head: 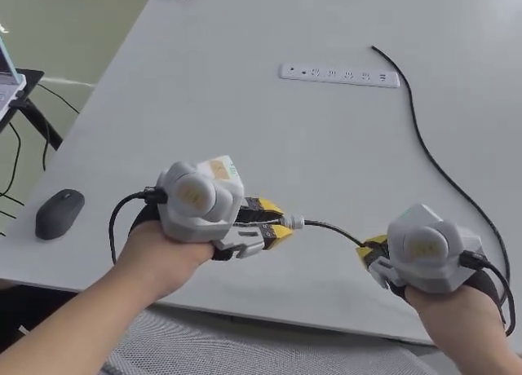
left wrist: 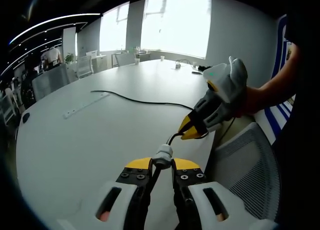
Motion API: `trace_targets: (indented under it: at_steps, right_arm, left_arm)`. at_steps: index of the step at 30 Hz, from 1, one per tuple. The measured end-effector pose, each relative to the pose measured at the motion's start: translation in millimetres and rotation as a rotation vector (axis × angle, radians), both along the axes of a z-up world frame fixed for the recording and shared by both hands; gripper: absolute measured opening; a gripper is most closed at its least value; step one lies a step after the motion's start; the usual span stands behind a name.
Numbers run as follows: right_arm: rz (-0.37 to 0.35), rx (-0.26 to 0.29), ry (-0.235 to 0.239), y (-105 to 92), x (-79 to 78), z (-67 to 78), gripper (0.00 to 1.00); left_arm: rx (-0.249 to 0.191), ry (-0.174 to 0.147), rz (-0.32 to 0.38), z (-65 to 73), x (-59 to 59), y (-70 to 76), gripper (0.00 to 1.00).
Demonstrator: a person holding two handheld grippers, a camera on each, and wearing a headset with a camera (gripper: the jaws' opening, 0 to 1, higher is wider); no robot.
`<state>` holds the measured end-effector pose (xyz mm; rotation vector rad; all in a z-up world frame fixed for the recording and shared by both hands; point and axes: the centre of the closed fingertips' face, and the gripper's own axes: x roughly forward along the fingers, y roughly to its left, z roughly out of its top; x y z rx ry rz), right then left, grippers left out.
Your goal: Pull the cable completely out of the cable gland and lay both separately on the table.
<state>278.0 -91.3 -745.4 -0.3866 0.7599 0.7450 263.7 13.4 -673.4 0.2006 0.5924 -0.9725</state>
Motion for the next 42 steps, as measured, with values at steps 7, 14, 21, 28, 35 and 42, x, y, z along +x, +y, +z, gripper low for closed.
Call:
trace_targets:
  at_steps: [7, 14, 21, 28, 35, 42]
  right_arm:
    - [-0.003, 0.029, 0.01, -1.1, -7.6, 13.7, 0.14]
    - [0.144, 0.051, -0.081, 30.0, -10.9, 48.6, 0.24]
    - [0.309, -0.03, -0.185, 61.8, -13.2, 57.9, 0.23]
    - [0.356, -0.053, -0.203, 75.7, -11.2, 55.9, 0.18]
    - [0.393, -0.063, -0.215, 84.9, -14.3, 55.9, 0.11]
    - [0.435, -0.076, -0.227, 92.4, -17.9, 54.4, 0.03]
  left_arm:
    - [0.005, 0.006, 0.002, -1.5, -1.7, 1.2, 0.16]
    - [0.002, 0.005, 0.004, -0.2, -4.2, 1.7, 0.16]
    - [-0.001, 0.007, 0.005, 0.5, -7.3, 0.9, 0.16]
    - [0.007, 0.003, -0.005, 2.0, -10.2, 0.6, 0.16]
    - [0.011, 0.0, -0.015, 2.5, -11.1, 0.5, 0.16]
    - [0.01, 0.001, -0.022, 0.8, -11.9, -2.5, 0.16]
